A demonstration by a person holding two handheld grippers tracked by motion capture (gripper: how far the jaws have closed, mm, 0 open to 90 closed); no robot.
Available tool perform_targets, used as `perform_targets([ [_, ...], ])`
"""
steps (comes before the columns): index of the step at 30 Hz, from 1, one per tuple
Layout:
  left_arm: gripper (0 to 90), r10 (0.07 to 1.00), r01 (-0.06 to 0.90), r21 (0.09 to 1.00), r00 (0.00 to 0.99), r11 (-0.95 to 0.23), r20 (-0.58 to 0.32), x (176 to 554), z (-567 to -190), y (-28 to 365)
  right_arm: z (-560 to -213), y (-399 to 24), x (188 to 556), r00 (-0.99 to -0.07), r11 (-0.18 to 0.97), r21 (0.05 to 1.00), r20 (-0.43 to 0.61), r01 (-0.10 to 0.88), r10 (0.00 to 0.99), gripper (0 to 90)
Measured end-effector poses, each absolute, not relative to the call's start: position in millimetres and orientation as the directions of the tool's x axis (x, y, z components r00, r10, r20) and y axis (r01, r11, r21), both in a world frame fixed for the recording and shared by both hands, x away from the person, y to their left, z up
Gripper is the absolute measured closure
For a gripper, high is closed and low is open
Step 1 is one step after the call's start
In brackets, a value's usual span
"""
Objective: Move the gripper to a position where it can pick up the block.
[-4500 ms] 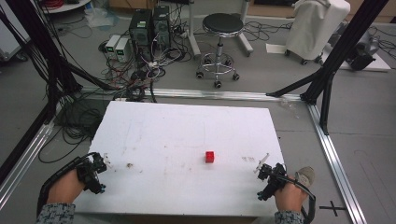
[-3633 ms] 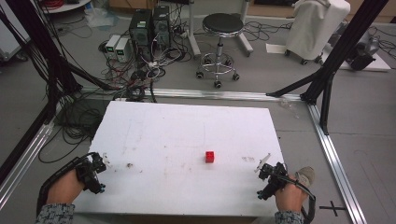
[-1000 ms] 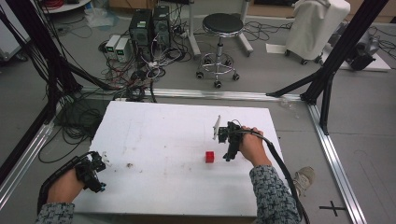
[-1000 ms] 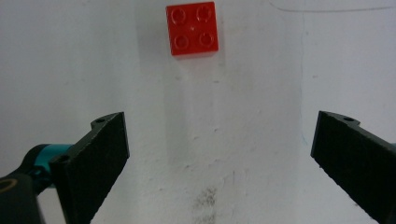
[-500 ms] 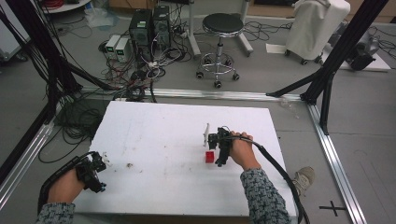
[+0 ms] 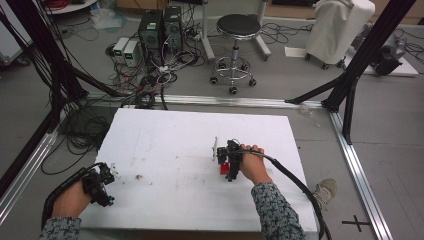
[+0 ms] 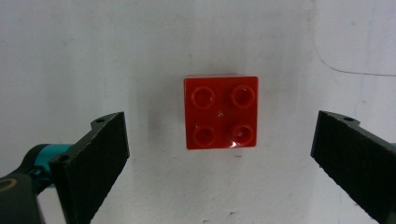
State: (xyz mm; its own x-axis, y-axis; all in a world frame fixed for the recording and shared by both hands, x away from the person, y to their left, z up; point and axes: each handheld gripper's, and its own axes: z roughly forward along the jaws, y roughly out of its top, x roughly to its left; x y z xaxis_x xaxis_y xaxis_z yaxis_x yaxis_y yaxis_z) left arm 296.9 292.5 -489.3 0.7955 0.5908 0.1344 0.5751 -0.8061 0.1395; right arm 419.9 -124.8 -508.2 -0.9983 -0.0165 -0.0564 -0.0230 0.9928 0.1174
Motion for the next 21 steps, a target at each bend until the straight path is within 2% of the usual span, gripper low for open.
perform_targets([
  [7, 22.9, 0.593, 0.577, 0.143, 0.794, -0.804, 0.132, 297, -491, 292, -517, -119, 420, -0.998, 0.992, 0.108, -0.019, -0.058, -0.056, 3.4],
  [21, 22.9, 0.588, 0.572, 0.142, 0.797, -0.808, 0.134, 297, -490, 291, -520, -118, 421, -0.999, 0.994, 0.1, -0.024, -0.05, -0.048, 3.4],
])
